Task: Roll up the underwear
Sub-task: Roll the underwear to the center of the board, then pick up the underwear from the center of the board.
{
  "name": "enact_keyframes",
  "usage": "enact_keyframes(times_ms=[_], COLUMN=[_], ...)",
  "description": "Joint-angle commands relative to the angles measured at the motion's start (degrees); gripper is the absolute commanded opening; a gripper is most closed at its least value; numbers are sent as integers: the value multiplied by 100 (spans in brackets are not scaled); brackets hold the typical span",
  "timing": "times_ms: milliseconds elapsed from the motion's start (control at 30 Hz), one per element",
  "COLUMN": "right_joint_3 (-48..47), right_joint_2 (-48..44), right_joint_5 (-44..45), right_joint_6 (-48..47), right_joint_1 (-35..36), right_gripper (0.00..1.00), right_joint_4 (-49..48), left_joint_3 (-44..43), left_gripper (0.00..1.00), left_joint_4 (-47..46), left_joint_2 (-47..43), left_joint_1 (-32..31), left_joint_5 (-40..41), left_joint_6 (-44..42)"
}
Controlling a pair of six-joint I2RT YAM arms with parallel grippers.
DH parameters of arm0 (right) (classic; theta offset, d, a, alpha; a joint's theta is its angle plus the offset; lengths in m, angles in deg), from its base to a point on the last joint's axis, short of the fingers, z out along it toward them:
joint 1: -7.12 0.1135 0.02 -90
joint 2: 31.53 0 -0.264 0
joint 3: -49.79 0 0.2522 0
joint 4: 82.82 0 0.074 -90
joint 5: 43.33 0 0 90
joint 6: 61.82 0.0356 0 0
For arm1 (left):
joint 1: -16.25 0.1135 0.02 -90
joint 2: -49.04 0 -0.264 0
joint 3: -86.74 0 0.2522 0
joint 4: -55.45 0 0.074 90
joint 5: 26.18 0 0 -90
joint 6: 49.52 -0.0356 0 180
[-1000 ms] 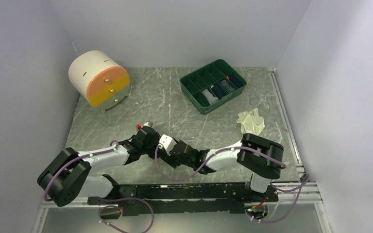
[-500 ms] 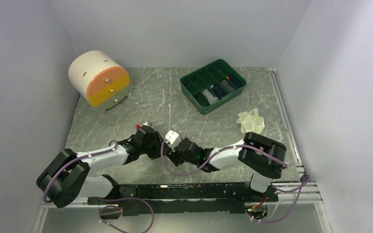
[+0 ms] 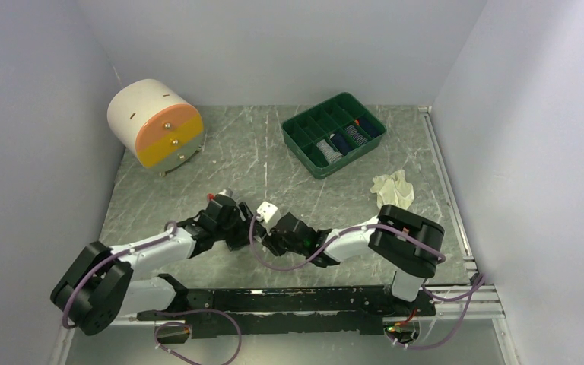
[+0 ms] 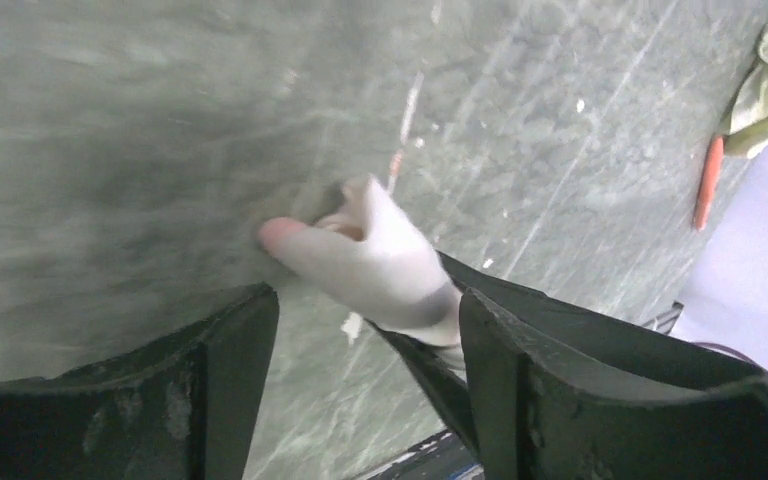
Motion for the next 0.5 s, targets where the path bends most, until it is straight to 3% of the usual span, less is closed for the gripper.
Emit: enact_keyframes(times_ms=[0, 100, 200, 467], right_joint_3=[165, 80, -140, -1112], right_joint_2=[204, -261, -921, -2107], right_joint_5=[79, 8, -475, -945], right_joint_6=[412, 564, 755, 1179], right_joint_1=[-168, -394, -623, -1799], right_gripper=[16, 7, 0, 0], right_joint_4=[1384, 1687, 1891, 2679], left_joint_3=[48, 169, 34, 9], left_gripper=[75, 79, 81, 80], left_joint_4=[949, 1324, 1758, 1909], left_joint_2=[-465, -1035, -1513, -1692], left_joint_1=[769, 1477, 1694, 1713], left_joint_5=[-195, -333, -200, -385], left_joint_6=[-399, -672, -893, -942])
